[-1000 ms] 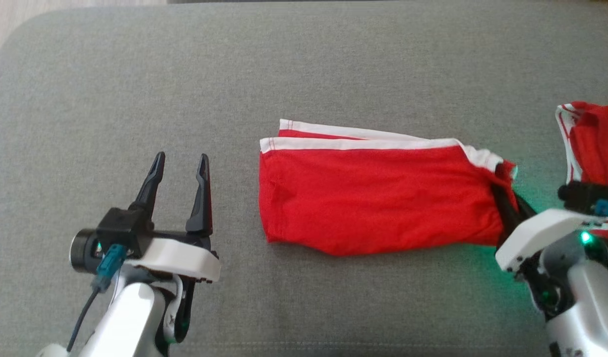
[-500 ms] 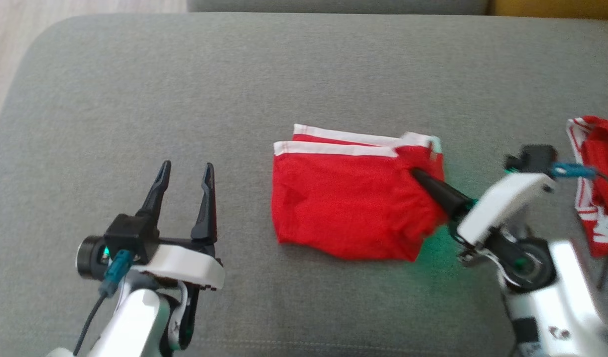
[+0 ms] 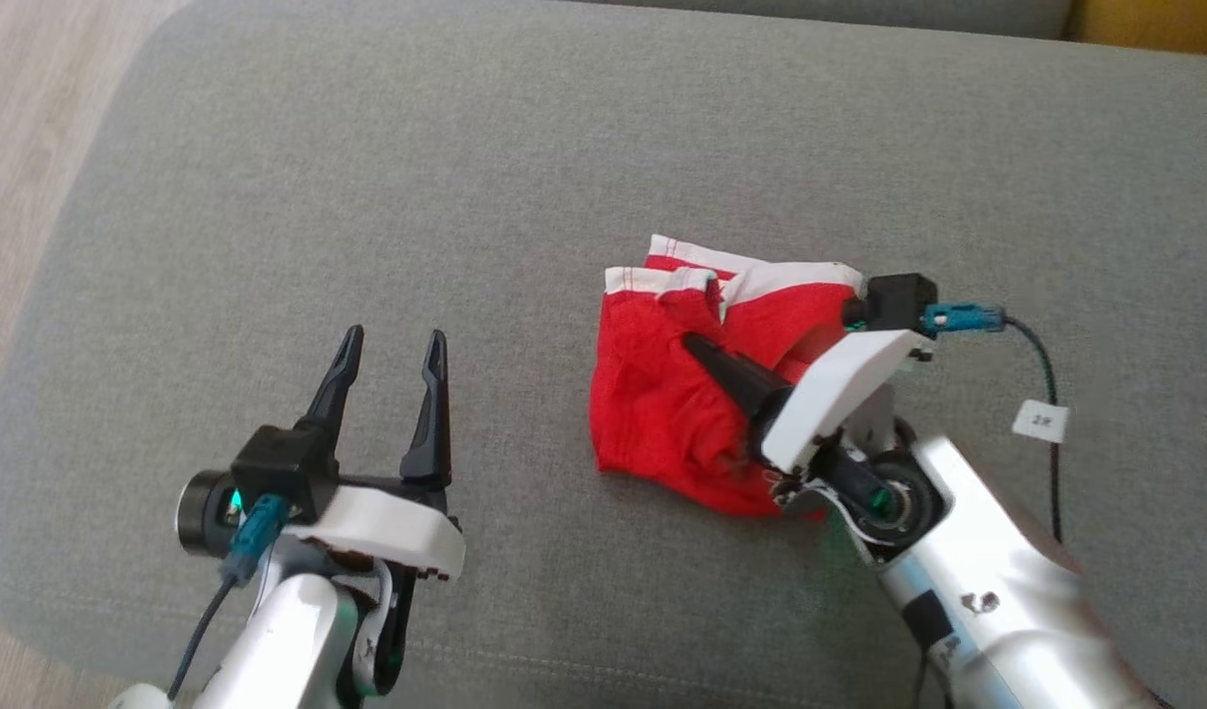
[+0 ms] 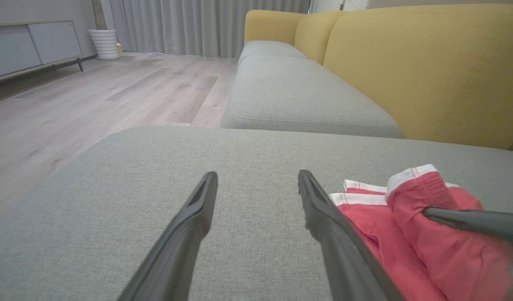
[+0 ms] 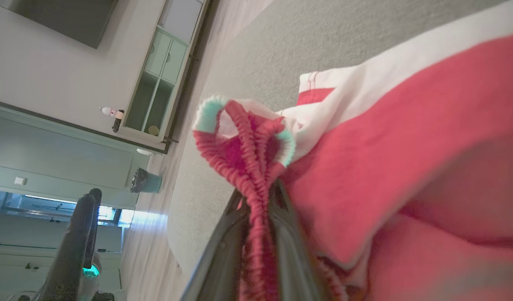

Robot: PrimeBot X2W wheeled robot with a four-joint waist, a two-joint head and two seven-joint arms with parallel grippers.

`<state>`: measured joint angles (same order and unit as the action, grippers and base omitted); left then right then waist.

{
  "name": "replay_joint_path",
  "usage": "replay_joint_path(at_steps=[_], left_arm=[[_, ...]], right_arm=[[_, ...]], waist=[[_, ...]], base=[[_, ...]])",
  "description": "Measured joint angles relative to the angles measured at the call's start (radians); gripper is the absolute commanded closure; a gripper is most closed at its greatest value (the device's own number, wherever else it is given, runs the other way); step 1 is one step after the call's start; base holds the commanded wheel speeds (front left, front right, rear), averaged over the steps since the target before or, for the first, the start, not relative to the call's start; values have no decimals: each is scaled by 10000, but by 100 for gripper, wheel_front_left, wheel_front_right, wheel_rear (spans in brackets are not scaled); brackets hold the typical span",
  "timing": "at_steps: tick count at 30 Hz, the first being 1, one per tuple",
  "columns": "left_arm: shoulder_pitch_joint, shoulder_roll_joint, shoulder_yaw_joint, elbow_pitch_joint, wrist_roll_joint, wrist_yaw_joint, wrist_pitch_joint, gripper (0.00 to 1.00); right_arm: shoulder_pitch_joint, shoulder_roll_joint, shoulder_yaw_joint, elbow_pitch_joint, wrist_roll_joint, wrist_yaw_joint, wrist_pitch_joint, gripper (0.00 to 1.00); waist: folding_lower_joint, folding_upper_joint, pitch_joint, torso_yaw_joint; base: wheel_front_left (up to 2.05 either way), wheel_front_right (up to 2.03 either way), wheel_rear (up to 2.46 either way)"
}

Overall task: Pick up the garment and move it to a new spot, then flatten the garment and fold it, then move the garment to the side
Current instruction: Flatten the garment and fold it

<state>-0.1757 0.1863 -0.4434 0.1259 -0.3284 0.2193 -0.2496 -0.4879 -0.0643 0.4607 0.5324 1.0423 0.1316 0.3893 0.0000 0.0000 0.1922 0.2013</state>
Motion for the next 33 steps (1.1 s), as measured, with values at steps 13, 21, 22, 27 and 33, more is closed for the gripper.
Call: replay_joint_path(at_steps=[13, 21, 22, 27, 33], left_arm=[[-148, -50, 107, 42, 104, 15, 0, 0], [-84, 38, 380, 25, 178, 23, -2, 0], [-72, 67, 395, 23, 178, 21, -2, 0], [221, 242, 608, -10, 178, 21, -2, 0], [520, 397, 723, -73, 180, 94, -2, 0]], right_arm=[[-888, -222, 2067, -343, 73, 0, -3756, 0], [-636, -1941, 1022, -351, -2159, 0, -6309, 0], [-456, -2059, 755, -353, -2518, 0, -6362, 0], [867, -2270, -1108, -616, -4115, 0, -6376, 0], [2289, -1990, -2876, -1643, -6449, 0, -6385, 0]], waist=[[0, 0, 67, -322], [0, 0, -234, -924], [0, 0, -261, -992], [0, 0, -414, -1282], [0, 0, -602, -1565]], base=[[0, 0, 0], [0, 0, 0], [0, 0, 0], [0, 0, 0], [0, 0, 0]])
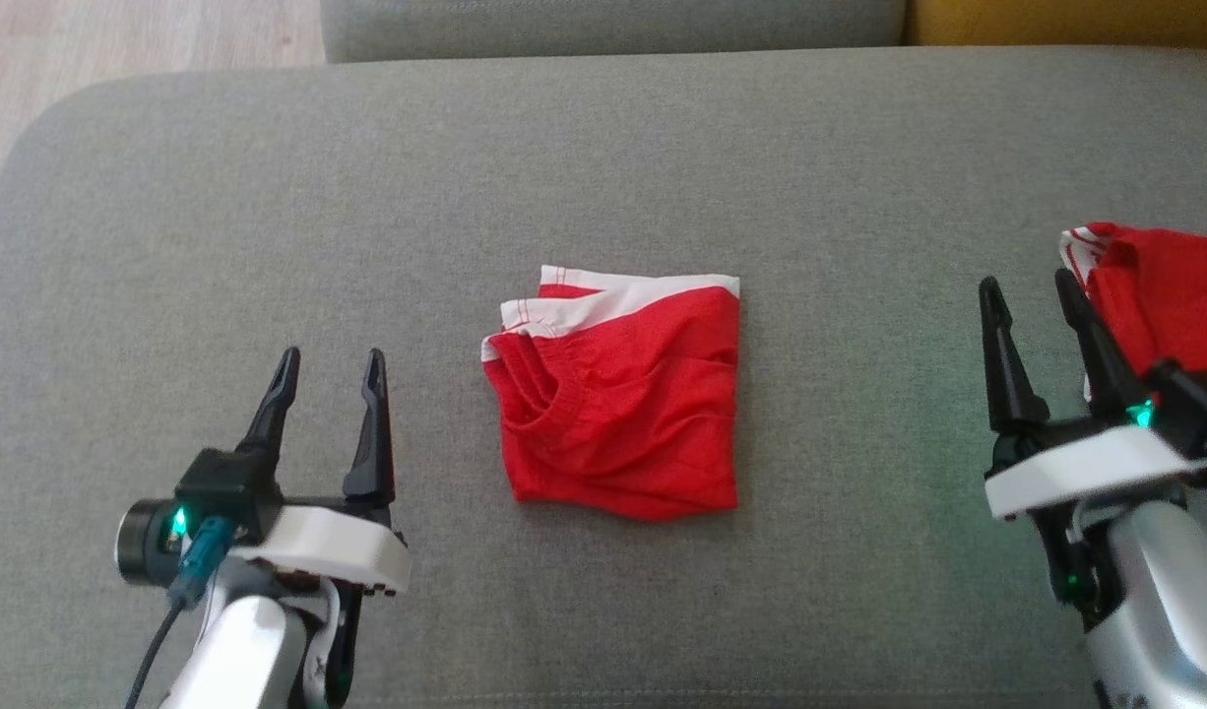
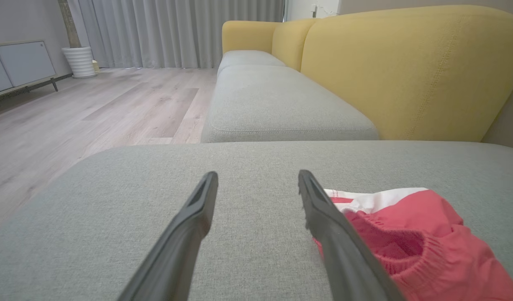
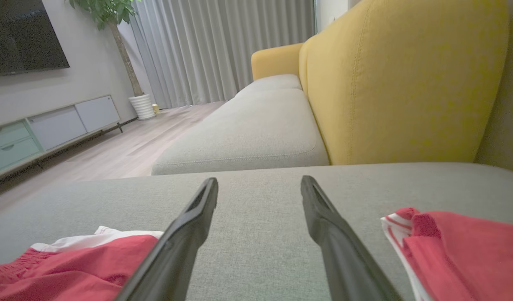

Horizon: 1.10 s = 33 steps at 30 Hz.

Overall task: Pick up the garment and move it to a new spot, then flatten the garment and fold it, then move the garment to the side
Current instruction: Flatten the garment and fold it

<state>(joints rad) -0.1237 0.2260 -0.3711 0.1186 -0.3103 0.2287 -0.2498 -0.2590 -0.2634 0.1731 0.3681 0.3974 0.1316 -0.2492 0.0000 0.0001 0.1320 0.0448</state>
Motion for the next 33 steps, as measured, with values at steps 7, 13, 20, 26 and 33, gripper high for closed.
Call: replay_joint_path(at_steps=[7, 13, 20, 26, 33], left_arm=[[413, 178, 50, -115, 82, -2, 0, 0], [1070, 268, 65, -150, 82, 6, 2, 0], [1616, 384, 65, -284, 81, 105, 2, 0], [1801, 504, 61, -387, 81, 150, 17, 0], [1804, 529, 31, -477, 79, 180, 19, 0]], right_arm=[[1160, 807, -1053, -1605, -1421, 0, 685, 0], [2294, 1273, -1607, -2533, -1950, 0, 1394, 0], [3010, 1553, -1881, -3156, -2228, 0, 1889, 0], [3315, 1603, -1969, -3421, -2313, 0, 2077, 0], [3352, 1708, -2063, -3559, -2405, 0, 2247, 0]], waist=[[0, 0, -374, -97], [0, 0, -826, -133], [0, 0, -1262, -71], [0, 0, -1382, -56], [0, 0, -1436, -57]], base=[[0, 0, 0], [0, 0, 0], [0, 0, 0], [0, 0, 0], [0, 0, 0]])
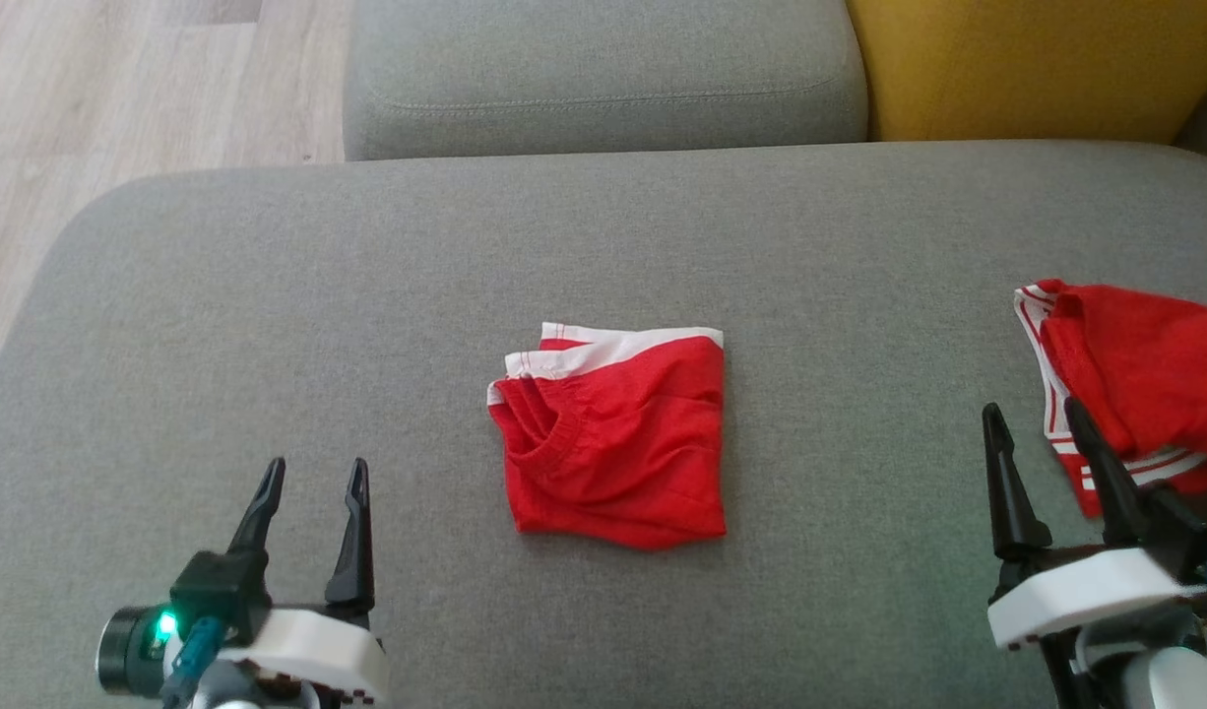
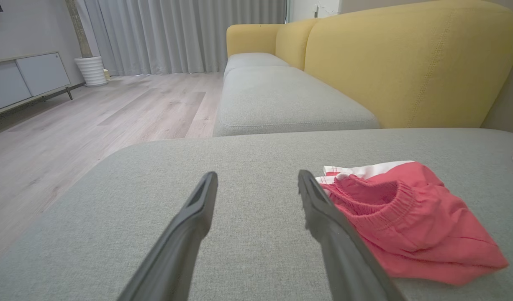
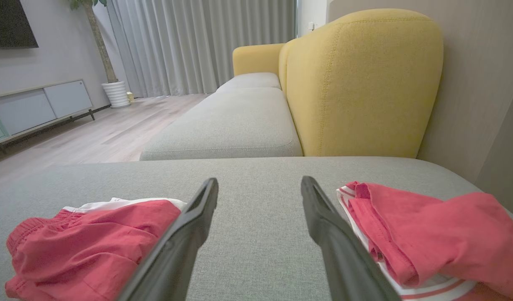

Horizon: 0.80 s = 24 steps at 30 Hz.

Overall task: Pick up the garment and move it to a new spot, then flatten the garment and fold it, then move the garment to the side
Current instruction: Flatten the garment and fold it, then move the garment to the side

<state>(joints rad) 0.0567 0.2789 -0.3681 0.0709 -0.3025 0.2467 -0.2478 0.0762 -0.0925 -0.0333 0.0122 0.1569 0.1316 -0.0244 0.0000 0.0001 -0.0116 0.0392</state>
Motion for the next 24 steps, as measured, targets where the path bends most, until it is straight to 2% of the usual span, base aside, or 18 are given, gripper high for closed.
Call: replay_joint_path(at_steps=[24], left_arm=[[-21, 52, -67, 8, -84, 13, 0, 0]], right_arm=[[14, 128, -92, -44, -86, 0, 196, 0]], waist=[[0, 0, 8, 165]], base=[[0, 0, 0]])
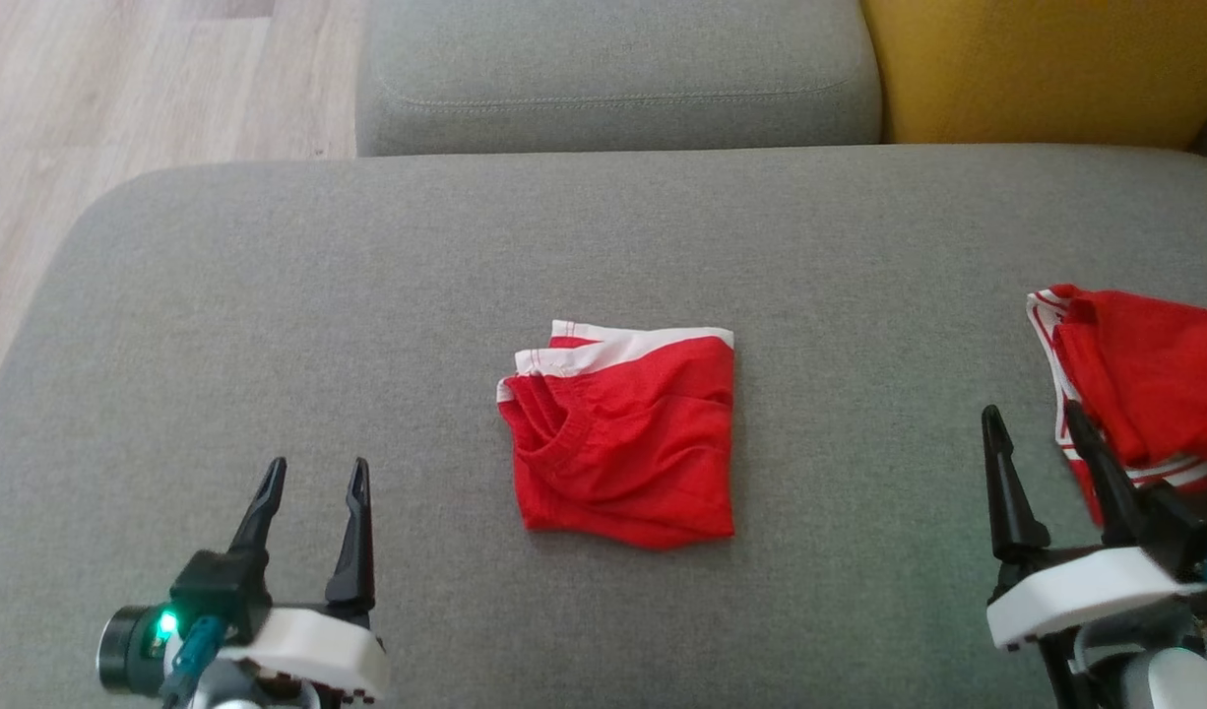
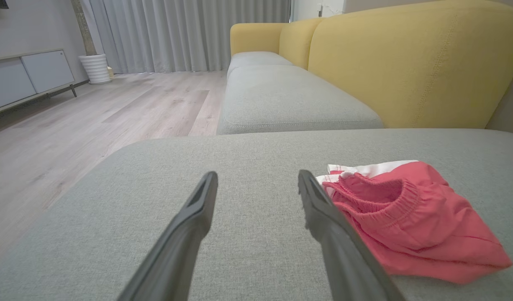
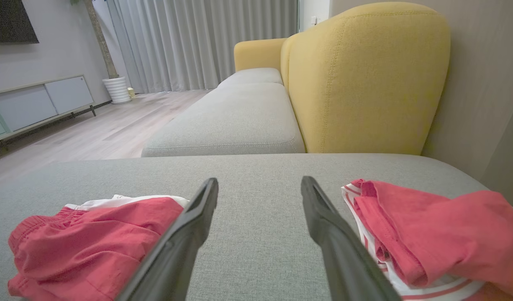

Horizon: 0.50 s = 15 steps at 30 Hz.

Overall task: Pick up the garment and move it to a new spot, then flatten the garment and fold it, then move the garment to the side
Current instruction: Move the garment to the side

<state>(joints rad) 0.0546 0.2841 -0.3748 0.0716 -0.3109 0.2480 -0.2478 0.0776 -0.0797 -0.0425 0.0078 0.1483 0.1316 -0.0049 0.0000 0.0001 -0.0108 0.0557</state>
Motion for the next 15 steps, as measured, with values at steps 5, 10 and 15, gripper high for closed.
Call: replay_joint_path(at_steps=[5, 10, 15], left_arm=[[-180, 0, -73, -6, 0, -17, 0, 0], [-806, -69, -138, -17, 4, -98, -2, 0], [-1308, -382, -320, 33, 44, -213, -6, 0]], right_arm=[[-3, -2, 31, 96, 0, 0, 69, 0], [-241, -10, 516, 874, 38, 0, 144, 0], [-1260, 6, 1281, 2309, 334, 0, 153, 0]], waist=[[0, 0, 160, 148], [0, 0, 502, 491], [0, 0, 851, 1010]], base=[[0, 0, 0], [0, 0, 0], [0, 0, 0]])
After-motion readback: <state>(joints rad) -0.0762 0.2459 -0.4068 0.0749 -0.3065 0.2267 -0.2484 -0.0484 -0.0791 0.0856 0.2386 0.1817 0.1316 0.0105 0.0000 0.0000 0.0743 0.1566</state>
